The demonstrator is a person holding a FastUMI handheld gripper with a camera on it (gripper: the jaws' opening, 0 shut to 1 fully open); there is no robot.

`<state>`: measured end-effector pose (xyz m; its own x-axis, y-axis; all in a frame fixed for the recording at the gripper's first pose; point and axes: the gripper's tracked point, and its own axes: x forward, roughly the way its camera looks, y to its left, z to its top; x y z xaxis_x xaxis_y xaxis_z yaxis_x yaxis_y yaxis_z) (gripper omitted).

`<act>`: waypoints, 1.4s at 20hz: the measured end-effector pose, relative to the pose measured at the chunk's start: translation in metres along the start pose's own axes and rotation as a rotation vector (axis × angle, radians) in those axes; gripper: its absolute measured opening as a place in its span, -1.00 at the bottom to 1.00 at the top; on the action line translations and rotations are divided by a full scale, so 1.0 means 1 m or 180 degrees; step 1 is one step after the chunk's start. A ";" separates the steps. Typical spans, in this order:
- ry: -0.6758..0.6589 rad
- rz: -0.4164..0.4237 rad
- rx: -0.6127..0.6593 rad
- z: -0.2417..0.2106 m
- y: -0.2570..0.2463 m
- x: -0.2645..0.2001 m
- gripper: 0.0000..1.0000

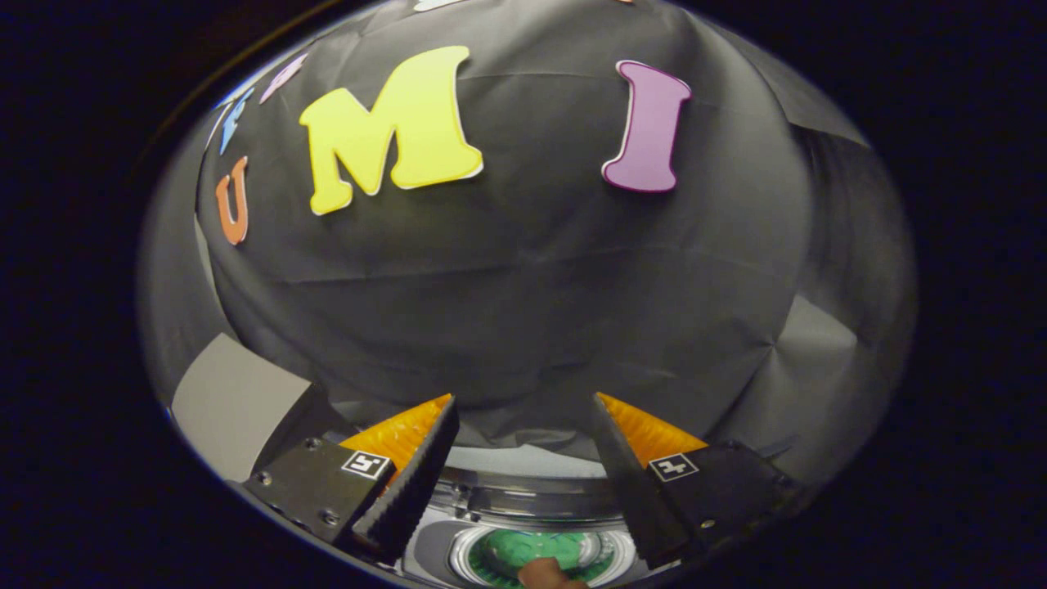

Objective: Put the clothes into the washing machine and then close the washing machine lid.

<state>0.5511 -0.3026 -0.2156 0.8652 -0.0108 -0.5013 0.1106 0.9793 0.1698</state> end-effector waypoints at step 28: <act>-0.0710 -0.0452 -0.0007 -0.039 -0.005 -0.037 1.00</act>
<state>0.4997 -0.2993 -0.2308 0.9275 -0.1923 -0.3206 0.2378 0.9652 0.1090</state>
